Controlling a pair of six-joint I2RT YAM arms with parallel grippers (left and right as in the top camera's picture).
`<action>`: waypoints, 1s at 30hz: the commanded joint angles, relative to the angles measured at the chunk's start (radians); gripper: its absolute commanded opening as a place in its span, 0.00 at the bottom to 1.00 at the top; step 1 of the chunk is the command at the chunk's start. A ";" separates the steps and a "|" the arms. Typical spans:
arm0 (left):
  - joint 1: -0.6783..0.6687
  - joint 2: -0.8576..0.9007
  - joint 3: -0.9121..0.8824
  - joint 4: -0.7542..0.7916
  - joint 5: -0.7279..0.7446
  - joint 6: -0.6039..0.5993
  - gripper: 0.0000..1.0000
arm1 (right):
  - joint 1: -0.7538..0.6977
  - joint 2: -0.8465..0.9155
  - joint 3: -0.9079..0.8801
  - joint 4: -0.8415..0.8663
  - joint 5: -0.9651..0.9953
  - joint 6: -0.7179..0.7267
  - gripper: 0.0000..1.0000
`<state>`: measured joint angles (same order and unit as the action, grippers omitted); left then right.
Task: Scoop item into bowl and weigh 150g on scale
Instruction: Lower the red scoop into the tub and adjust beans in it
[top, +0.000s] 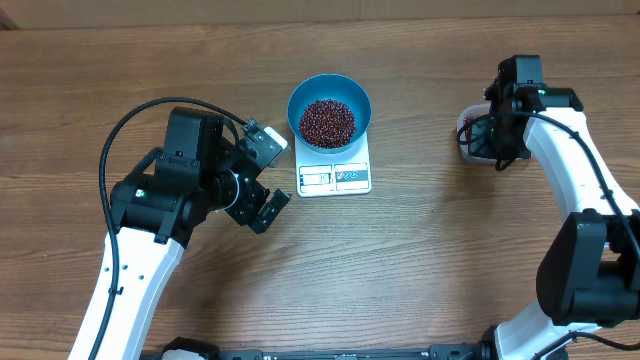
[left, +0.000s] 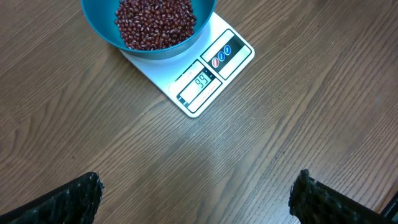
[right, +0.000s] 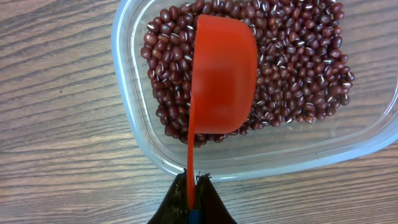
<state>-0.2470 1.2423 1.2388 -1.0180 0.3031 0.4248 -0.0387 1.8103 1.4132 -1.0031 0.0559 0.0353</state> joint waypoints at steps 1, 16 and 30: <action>-0.002 0.007 0.026 0.001 0.001 0.001 1.00 | -0.002 -0.002 0.000 0.003 -0.006 0.021 0.04; -0.002 0.008 0.026 0.001 0.001 0.001 1.00 | -0.002 -0.002 0.000 -0.002 -0.006 0.020 0.04; -0.002 0.008 0.026 0.001 0.001 0.001 1.00 | -0.002 -0.002 0.000 -0.058 0.103 0.020 0.04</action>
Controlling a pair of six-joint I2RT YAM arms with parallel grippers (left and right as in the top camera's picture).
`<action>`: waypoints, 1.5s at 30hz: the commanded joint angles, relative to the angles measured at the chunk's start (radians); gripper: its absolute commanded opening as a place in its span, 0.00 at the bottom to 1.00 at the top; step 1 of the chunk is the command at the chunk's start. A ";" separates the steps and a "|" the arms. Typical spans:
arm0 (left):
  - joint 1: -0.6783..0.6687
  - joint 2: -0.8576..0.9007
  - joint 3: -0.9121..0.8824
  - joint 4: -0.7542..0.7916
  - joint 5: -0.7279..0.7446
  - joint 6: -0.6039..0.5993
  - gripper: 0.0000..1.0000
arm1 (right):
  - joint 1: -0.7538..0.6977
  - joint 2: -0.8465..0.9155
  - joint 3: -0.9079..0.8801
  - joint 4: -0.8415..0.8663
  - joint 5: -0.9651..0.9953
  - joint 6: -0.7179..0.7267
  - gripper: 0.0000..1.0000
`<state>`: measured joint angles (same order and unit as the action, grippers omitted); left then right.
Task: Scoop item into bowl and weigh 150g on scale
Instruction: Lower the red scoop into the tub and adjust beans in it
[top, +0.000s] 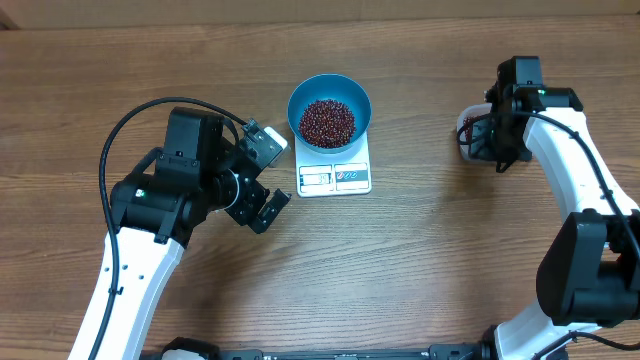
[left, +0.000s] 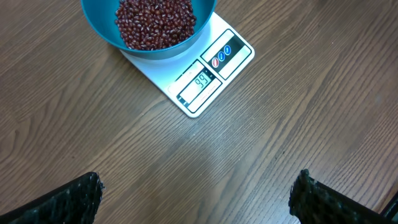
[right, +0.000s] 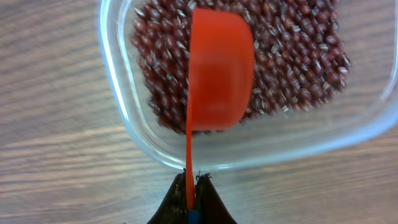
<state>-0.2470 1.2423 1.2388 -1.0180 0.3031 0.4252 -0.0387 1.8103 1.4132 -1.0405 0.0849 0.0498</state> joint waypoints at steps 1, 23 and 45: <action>-0.002 0.008 0.026 0.001 0.001 0.000 1.00 | -0.002 -0.002 0.000 -0.032 0.097 0.005 0.04; -0.002 0.008 0.026 0.001 0.001 0.001 1.00 | -0.002 -0.002 0.000 0.015 0.097 0.005 0.04; -0.002 0.008 0.026 0.001 0.001 0.000 1.00 | -0.002 -0.001 0.000 0.042 0.126 -0.079 0.04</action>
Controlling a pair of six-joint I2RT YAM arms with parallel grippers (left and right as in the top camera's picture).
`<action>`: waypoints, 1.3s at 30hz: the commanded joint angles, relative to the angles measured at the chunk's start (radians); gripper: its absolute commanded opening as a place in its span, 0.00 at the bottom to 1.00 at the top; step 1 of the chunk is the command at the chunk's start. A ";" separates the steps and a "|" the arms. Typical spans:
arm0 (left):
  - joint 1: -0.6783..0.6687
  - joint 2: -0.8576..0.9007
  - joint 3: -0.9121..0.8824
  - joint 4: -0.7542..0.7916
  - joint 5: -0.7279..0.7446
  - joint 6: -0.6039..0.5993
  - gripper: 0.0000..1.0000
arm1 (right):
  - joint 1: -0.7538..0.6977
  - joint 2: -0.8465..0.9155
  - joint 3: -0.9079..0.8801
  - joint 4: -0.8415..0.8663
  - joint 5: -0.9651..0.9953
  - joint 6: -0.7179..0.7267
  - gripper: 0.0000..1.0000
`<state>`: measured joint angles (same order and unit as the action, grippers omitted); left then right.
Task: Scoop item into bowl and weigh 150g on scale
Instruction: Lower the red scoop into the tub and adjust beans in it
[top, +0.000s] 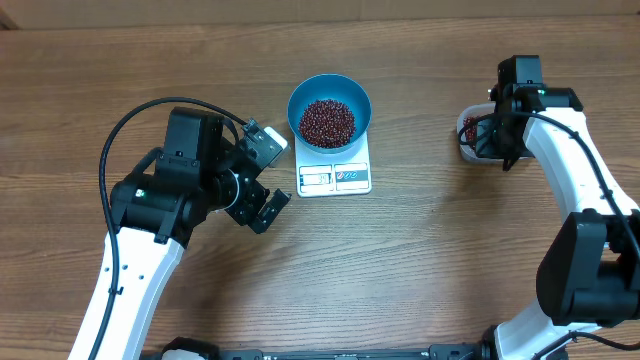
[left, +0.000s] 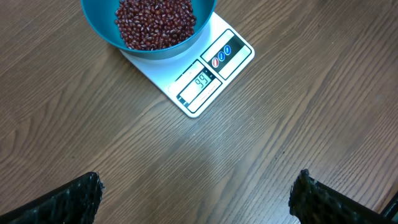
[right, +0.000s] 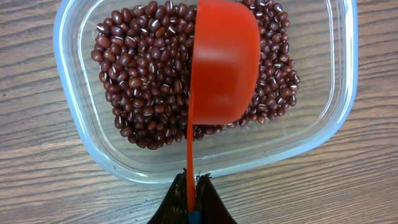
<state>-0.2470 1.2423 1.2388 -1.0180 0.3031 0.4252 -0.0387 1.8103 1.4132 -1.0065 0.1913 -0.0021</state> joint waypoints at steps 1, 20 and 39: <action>-0.002 0.008 0.026 0.001 0.001 0.000 1.00 | -0.002 -0.001 0.000 0.010 0.032 -0.030 0.04; -0.002 0.008 0.026 0.001 0.001 0.000 1.00 | -0.046 0.001 0.000 0.061 0.145 -0.168 0.04; -0.002 0.008 0.026 0.001 0.001 0.000 1.00 | -0.074 0.124 0.001 0.055 0.039 -0.235 0.04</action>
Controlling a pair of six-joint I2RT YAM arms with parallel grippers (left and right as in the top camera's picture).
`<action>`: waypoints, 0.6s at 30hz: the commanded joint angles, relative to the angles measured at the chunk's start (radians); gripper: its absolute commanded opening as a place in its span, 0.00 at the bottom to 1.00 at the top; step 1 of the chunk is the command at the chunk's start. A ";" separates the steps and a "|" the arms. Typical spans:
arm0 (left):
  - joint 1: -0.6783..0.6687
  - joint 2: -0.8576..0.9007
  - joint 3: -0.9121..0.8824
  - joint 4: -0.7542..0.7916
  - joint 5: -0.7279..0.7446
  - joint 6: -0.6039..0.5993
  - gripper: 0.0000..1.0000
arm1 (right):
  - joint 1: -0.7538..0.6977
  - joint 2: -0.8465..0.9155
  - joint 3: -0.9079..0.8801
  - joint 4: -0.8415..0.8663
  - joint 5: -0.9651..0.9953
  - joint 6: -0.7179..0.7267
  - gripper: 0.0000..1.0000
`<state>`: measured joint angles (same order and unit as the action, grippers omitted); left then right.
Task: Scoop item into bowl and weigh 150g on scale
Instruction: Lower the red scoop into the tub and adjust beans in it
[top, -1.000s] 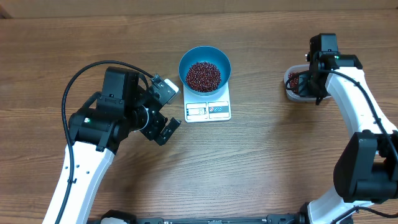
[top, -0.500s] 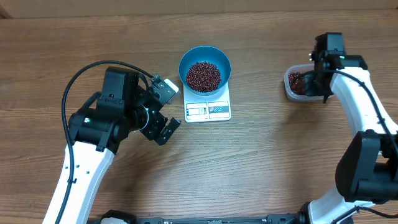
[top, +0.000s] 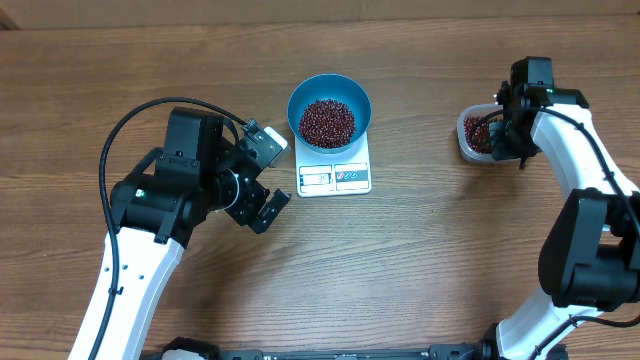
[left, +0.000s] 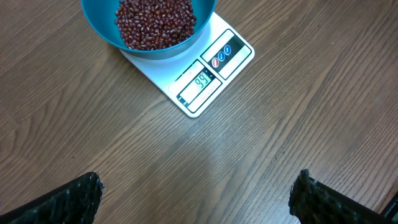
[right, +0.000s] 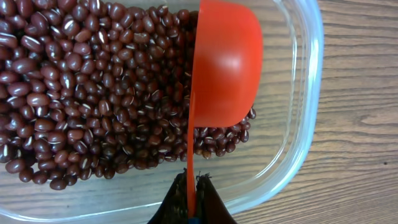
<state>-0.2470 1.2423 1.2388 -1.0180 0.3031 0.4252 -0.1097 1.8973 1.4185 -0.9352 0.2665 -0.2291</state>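
A blue bowl (top: 329, 110) of red beans (left: 155, 22) sits on the white scale (top: 335, 177), whose display (left: 201, 81) reads 99. At the right, a clear container (top: 475, 135) holds more red beans (right: 93, 93). My right gripper (right: 192, 180) is shut on the handle of an orange scoop (right: 224, 62), turned on its side with its cup low over the container's right part. My left gripper (left: 196, 196) is open above bare table, below and left of the scale.
The wooden table (top: 420, 270) carries only the scale and the container. A black cable (top: 150, 110) loops over the left arm.
My right gripper has moved with the scoop: the container now fills the wrist view, and the cup sits close to its right wall. The left arm and scale reading are unchanged.
The right gripper held the orange scoop on its side over the container at every moment, first near its left end, then over its middle, now down close at its right part. The scale showed 99 throughout and the left gripper stayed open and still.
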 joint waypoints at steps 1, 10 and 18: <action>-0.002 0.008 0.026 0.001 0.001 0.000 1.00 | -0.003 0.037 0.000 -0.021 -0.054 -0.008 0.04; -0.002 0.008 0.026 0.001 0.001 0.000 1.00 | -0.004 0.037 0.029 -0.064 -0.174 -0.009 0.04; -0.002 0.008 0.026 0.001 0.000 0.000 1.00 | -0.004 0.037 0.029 -0.093 -0.270 -0.008 0.04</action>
<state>-0.2470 1.2423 1.2388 -1.0180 0.3027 0.4252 -0.1181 1.9087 1.4483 -0.9878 0.1047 -0.2363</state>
